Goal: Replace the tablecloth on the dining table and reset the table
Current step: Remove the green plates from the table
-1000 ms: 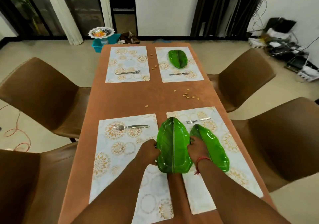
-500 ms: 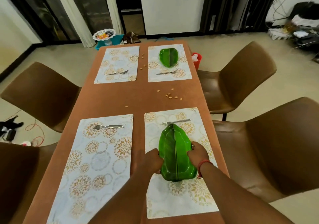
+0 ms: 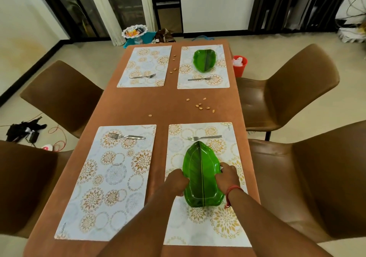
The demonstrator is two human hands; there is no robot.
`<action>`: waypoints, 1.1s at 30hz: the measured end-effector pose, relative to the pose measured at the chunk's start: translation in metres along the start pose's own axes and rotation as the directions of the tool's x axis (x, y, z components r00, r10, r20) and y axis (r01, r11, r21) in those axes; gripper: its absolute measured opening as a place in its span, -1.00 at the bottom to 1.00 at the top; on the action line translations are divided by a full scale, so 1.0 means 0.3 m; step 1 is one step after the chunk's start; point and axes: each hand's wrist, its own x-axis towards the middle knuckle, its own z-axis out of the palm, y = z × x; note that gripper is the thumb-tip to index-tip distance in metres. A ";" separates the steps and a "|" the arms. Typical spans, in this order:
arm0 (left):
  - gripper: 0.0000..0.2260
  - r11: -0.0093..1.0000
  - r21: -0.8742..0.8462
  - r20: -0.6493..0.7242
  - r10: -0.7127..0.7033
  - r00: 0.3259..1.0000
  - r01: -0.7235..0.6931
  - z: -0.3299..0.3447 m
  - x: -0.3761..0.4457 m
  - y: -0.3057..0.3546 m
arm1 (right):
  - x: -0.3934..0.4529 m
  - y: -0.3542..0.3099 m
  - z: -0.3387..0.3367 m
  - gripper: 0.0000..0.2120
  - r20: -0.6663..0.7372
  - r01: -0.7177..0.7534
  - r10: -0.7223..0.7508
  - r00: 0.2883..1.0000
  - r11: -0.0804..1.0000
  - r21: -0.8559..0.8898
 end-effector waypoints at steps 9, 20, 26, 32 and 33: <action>-0.84 0.997 -0.059 -0.044 0.039 0.998 -0.041 -0.004 0.056 -0.039 | 0.001 0.001 0.006 -0.49 0.016 0.000 -0.002 1.000 0.994 0.113; -0.84 0.940 0.121 0.006 0.320 0.947 -0.318 -0.049 -0.027 0.042 | -0.168 0.045 -0.001 -0.40 -0.245 -0.006 0.096 0.965 0.938 0.346; -0.82 0.831 0.207 0.155 0.494 0.856 -0.517 0.049 -0.109 0.028 | -0.406 0.146 -0.045 -0.45 -0.442 -0.022 0.228 0.867 0.906 0.423; -0.84 0.741 0.181 0.375 0.556 0.742 -0.647 0.305 -0.300 0.077 | -0.691 0.363 -0.170 -0.55 -0.569 -0.013 0.376 0.731 0.841 0.541; -0.87 0.715 0.173 0.406 0.575 0.710 -0.678 0.359 -0.353 0.090 | -0.740 0.411 -0.195 -0.52 -0.590 -0.012 0.405 0.698 0.831 0.556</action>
